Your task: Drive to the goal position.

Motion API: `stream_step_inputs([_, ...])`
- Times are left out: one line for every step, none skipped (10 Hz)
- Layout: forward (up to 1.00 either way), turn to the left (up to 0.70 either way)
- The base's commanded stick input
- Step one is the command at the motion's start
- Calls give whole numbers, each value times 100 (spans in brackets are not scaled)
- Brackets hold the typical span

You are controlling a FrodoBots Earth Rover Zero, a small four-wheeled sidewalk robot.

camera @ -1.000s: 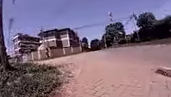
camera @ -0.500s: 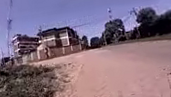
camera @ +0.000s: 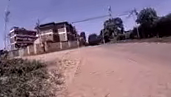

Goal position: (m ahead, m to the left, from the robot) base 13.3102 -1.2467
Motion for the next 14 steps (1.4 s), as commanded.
stream_step_inputs([85, -34])
stream_step_inputs([85, -25])
stream_step_inputs([85, -9])
stream_step_inputs([85, 0])
stream_step_inputs([85, 0])
stream_step_inputs([85, 0])
stream_step_inputs([85, 0])
stream_step_inputs([85, 0])
stream_step_inputs([85, 0])
stream_step_inputs([85, 0])
stream_step_inputs([85, 0])
stream_step_inputs([85, 0])
stream_step_inputs([85, 0])
stream_step_inputs([85, 0])
